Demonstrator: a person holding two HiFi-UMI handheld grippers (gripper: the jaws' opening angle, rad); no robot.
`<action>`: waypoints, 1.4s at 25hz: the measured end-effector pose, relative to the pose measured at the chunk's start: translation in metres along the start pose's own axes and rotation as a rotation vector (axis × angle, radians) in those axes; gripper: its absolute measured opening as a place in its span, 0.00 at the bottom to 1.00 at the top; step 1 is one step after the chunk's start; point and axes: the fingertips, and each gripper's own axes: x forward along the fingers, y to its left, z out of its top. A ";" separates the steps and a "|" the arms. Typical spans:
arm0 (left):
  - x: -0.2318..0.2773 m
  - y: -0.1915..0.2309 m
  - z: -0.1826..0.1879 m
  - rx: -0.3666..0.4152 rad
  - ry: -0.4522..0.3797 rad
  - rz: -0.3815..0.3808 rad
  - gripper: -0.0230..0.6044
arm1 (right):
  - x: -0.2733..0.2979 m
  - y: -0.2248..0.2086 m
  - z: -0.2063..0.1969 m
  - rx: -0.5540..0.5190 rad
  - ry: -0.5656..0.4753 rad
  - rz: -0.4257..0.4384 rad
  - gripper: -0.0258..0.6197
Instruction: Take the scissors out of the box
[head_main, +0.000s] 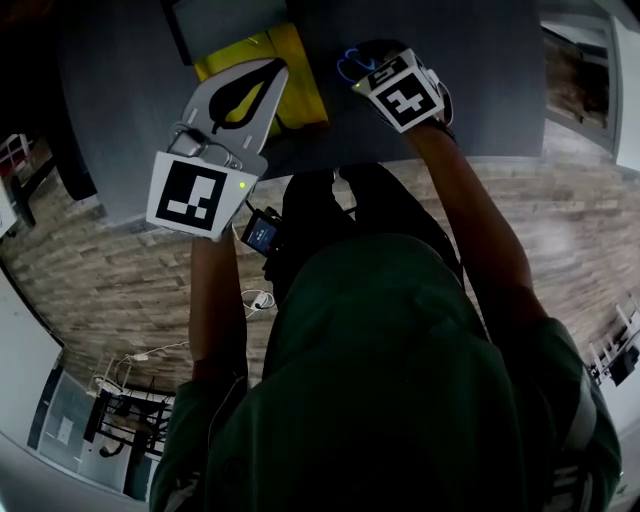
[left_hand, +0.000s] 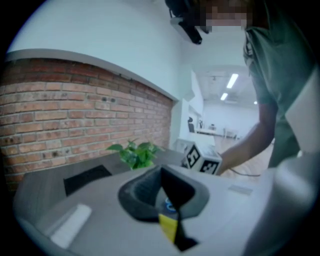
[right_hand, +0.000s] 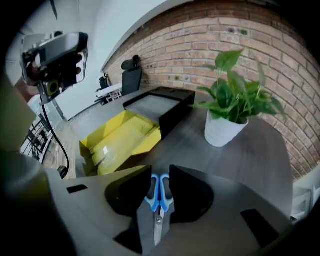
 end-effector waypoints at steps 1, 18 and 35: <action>-0.003 -0.003 0.005 0.004 -0.009 0.001 0.03 | -0.011 -0.001 0.012 0.000 -0.048 -0.011 0.20; -0.095 -0.042 0.092 0.095 -0.136 0.169 0.03 | -0.321 0.051 0.166 -0.200 -0.831 -0.049 0.05; -0.140 -0.070 0.123 0.146 -0.255 0.251 0.03 | -0.386 0.099 0.167 -0.297 -0.907 -0.038 0.05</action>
